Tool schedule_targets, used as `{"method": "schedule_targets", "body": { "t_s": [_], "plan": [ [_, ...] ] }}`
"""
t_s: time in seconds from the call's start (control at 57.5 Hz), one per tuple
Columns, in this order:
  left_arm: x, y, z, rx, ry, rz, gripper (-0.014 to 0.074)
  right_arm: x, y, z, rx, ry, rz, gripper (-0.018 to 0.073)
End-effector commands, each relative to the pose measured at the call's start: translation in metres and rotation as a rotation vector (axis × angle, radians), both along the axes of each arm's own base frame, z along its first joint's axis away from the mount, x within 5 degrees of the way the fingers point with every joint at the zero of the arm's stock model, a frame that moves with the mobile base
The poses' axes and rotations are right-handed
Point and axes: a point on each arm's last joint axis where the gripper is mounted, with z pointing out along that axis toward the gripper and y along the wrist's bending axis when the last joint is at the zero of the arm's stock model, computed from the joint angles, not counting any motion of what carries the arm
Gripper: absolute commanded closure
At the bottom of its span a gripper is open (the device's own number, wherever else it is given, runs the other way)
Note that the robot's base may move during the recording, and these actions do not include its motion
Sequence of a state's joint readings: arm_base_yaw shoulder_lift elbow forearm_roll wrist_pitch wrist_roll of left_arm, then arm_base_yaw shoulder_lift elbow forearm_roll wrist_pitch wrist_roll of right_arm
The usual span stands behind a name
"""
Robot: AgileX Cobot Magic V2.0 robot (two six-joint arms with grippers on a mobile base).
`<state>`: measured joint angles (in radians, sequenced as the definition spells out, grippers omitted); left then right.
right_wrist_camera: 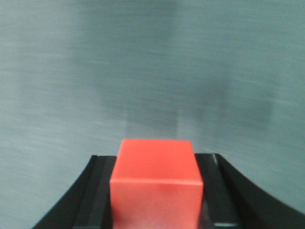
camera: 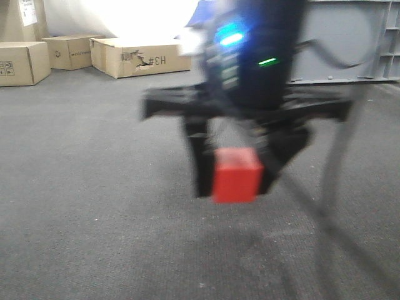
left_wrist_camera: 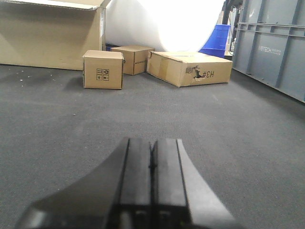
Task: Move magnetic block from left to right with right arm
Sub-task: 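Lower the red cube onto the carpet with the right gripper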
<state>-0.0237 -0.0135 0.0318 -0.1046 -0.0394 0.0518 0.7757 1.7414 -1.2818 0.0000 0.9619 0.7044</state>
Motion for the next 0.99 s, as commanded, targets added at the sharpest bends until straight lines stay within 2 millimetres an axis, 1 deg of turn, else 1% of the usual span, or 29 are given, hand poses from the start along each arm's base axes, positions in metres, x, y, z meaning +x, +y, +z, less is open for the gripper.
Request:
{"method": "schedule_targets", "body": {
  "t_s": [0.0, 0.139, 0.209, 0.313, 0.418, 0.47, 0.522, 0.626, 0.748, 0.87, 0.974],
  "plan": [
    [-0.002, 0.001, 0.006, -0.007, -0.089, 0.010, 0.0722, 0.006, 0.014, 0.017, 0.043, -0.048, 0.002, 0.0318],
    [-0.002, 0.001, 0.006, -0.007, -0.089, 0.010, 0.0722, 0.010, 0.025, 0.010, 0.044, -0.018, -0.007, 0.0312],
    [-0.002, 0.001, 0.006, -0.007, -0.089, 0.010, 0.0722, 0.011, 0.027, 0.008, 0.052, -0.016, -0.026, 0.0284],
    [-0.002, 0.001, 0.006, -0.007, -0.089, 0.010, 0.0722, 0.011, 0.027, 0.008, 0.052, -0.014, -0.033, 0.0176],
    [-0.002, 0.001, 0.006, -0.007, -0.089, 0.010, 0.0722, 0.011, 0.027, 0.008, 0.051, -0.014, -0.033, 0.0026],
    [-0.002, 0.001, 0.006, -0.007, -0.089, 0.010, 0.0722, 0.011, 0.027, 0.008, 0.051, -0.014, -0.033, -0.0020],
    [-0.002, 0.001, 0.006, -0.007, -0.089, 0.010, 0.0722, 0.011, 0.027, 0.008, 0.051, -0.014, -0.033, -0.0043],
    [-0.002, 0.001, 0.006, -0.007, -0.089, 0.010, 0.0722, 0.011, 0.027, 0.008, 0.051, -0.015, -0.033, -0.0044],
    [-0.002, 0.001, 0.006, -0.007, -0.089, 0.010, 0.0722, 0.010, 0.024, 0.017, 0.061, -0.038, -0.029, -0.0044],
    [-0.002, 0.001, 0.006, -0.007, -0.089, 0.010, 0.0722, 0.007, 0.016, 0.033, 0.060, -0.097, -0.014, -0.0044],
    [-0.002, 0.001, 0.006, -0.007, -0.089, 0.010, 0.0722, 0.000, 0.003, 0.049, 0.058, -0.163, 0.004, -0.0042]
  ]
}}
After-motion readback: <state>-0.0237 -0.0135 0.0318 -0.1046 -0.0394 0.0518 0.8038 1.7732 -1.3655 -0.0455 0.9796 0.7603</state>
